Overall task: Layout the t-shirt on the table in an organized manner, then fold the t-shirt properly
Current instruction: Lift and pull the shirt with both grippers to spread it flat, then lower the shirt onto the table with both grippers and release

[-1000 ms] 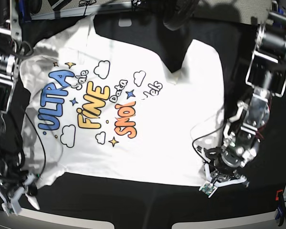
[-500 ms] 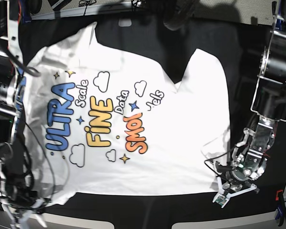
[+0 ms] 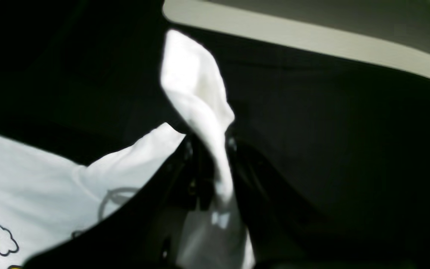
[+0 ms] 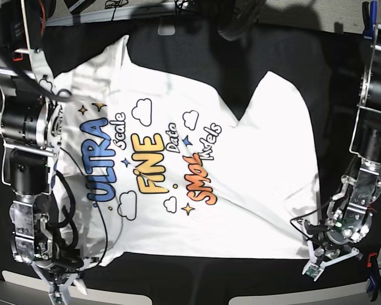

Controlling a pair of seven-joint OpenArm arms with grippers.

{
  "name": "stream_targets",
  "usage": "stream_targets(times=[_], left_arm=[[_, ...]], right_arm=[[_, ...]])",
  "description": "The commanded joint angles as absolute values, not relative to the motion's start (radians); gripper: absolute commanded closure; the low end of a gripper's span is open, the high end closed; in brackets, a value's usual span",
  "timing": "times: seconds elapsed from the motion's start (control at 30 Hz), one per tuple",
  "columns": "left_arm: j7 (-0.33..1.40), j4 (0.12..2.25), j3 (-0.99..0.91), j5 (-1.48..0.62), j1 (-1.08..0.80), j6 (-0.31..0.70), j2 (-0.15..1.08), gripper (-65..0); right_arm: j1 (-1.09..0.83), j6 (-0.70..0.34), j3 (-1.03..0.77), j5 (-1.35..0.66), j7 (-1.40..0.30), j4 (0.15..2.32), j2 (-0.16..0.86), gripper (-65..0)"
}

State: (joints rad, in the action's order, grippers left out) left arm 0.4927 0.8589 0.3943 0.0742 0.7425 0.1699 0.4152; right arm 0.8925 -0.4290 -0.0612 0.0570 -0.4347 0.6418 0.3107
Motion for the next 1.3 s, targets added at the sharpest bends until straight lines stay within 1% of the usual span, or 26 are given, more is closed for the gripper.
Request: stream_targets(times=[0.0,0.57,0.67,0.83,0.9,1.27], left_arm=[[0.453,0.875,0.388,0.076,0.783,0.158,0.427,0.0],[0.447,0.876,0.388,0.076,0.781,0.157,0.430,0.0],[0.447,0.876,0.388,0.077,0.781,0.157,0.430,0.0],[0.447,0.876,0.388,0.076,0.781,0.157,0.430,0.0],[0.447,0.876,0.388,0.077,0.781,0.157,0.430,0.0],[0.447,0.876,0.388,0.077,0.781,0.157,0.430,0.0]], right_arm=[[0.948,-0.420,-0.065,0.053,-0.399,0.661,0.326,0.0],[0.955,-0.410,-0.065,0.045,-0.393,0.661,0.327,-0.5],[0.955,-0.410,-0.065,0.038,-0.379,0.661,0.327,-6.4],[0.955,-0.410,-0.065,0.039,-0.333,0.661,0.327,-24.4],[0.955,-0.410,-0.065,0.039,-0.329,0.661,0.327,-28.7],[0.955,-0.410,-0.065,0.038,-0.329,0.661,0.327,-29.1]])
